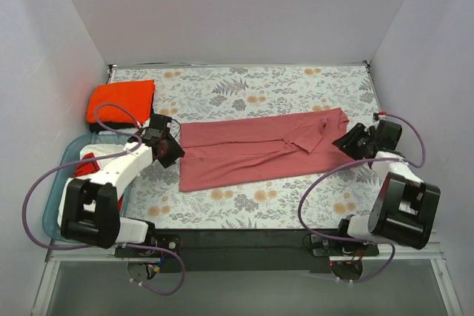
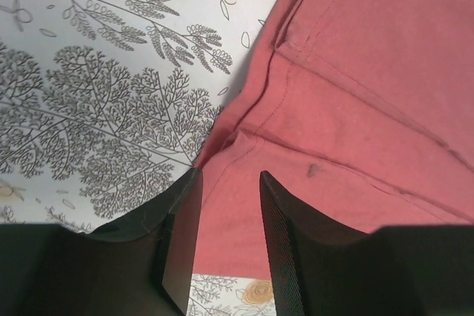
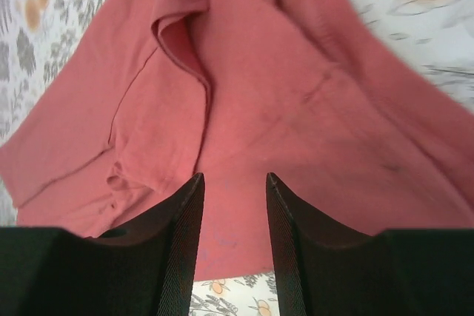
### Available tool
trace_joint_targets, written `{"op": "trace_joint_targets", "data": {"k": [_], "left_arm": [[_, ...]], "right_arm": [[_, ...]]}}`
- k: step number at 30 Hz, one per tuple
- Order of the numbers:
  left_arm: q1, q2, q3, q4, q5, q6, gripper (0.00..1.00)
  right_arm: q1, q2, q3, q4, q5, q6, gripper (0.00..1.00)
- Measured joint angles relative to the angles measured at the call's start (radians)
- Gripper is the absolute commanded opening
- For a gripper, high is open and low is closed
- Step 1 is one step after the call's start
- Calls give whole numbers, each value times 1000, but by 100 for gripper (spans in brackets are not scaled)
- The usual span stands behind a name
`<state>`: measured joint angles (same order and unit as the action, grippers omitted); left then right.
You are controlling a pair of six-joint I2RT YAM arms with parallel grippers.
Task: Fold and stack the t-shirts
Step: Fold the tshirt
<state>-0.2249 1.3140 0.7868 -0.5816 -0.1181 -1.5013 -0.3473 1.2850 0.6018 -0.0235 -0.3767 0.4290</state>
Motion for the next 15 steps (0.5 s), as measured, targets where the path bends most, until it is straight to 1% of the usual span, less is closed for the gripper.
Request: {"op": "trace_joint_targets", "data": {"k": [4,8,12,13,15], "left_arm": [[-14,91,18,31,2,30,36],[-25,148,39,58,-3,48,34],[-30,175,40,71,-7,55,27],[-33,178,40,72,-10,56,21],[-33,184,40,76,-16,53,15]], "right_arm": [[83,122,13,37,-63,-6,44],[125,174,9,75,-96,-10,43],[127,211,7,104,-95,-14,43],[127,217,4,108,-89,-14,43],[127,225,-4,119,-79,-13,43]]}}
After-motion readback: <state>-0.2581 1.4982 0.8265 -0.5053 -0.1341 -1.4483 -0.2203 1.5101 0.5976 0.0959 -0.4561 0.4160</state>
